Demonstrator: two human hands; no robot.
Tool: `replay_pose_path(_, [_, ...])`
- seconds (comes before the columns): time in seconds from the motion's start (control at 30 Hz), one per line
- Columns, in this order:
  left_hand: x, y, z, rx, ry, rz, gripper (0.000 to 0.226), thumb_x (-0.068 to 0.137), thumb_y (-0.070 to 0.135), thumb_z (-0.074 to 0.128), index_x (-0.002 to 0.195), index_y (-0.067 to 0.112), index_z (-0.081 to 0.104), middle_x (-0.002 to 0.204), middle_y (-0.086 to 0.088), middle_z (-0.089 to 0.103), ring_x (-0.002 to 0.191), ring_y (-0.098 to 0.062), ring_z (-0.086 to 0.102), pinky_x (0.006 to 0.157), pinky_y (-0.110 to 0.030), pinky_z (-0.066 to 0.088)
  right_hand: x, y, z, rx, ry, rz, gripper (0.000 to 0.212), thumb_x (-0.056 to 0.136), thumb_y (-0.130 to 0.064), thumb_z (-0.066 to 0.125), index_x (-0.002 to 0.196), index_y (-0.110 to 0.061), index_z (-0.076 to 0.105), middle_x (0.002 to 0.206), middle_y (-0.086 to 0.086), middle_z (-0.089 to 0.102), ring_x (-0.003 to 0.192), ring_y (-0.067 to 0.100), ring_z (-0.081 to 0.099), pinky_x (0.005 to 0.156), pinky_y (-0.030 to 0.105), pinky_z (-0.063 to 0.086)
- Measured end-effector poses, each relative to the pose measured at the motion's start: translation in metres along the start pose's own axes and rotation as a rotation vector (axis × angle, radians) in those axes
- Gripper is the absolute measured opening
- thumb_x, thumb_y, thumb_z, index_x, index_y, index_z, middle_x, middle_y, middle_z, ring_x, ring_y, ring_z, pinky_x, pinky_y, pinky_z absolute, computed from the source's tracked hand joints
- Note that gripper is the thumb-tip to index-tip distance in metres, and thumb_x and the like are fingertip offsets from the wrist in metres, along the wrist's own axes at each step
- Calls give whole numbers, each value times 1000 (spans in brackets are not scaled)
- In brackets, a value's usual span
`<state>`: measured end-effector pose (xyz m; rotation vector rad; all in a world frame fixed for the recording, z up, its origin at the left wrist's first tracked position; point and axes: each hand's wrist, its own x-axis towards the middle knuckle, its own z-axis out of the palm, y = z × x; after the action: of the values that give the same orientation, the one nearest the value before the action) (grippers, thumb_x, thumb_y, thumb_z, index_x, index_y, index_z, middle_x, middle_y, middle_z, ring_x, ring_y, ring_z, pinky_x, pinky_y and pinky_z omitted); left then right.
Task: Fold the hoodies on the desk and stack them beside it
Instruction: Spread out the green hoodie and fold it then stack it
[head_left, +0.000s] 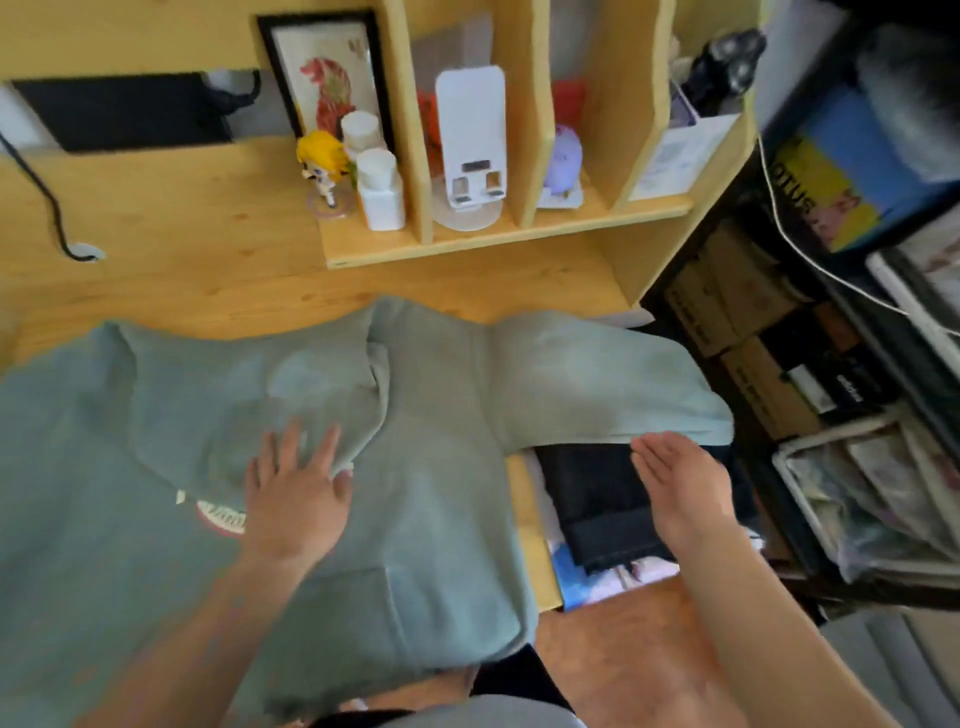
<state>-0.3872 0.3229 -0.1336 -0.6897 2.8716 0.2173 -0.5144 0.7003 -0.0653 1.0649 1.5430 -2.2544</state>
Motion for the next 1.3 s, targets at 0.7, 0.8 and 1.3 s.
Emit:
replay_pose_path(0.7, [-48,49,-18,-172,-645,-28,69,103,45,51,162,29,21,170,-12,4,158,-23,-6,123,-32,1,23,-98,19,357,-141,-26,53,85,-13,69,137,-16,55,124,12,71,111,29,70,85,44,59])
replay_pose_path(0.8, [-58,21,-38,-822,-461,-237,37,103,21,58,139,13,59,157,-6,43,146,-14,39,105,-21,32,-52,-87,63,30,-273,-317,28,102,-13,56,130,-17,59,118,-5,72,105,-1,68,87,19,55])
replay_pose_path(1.3, [-108,-140,-12,-1471,-378,-733,31,99,48,59,121,27,57,117,0,69,110,-24,67,100,-44,51,-123,207,92,-1675,-698,-814,44,93,-15,54,137,-15,58,141,8,49,129,31,45,113,41,38])
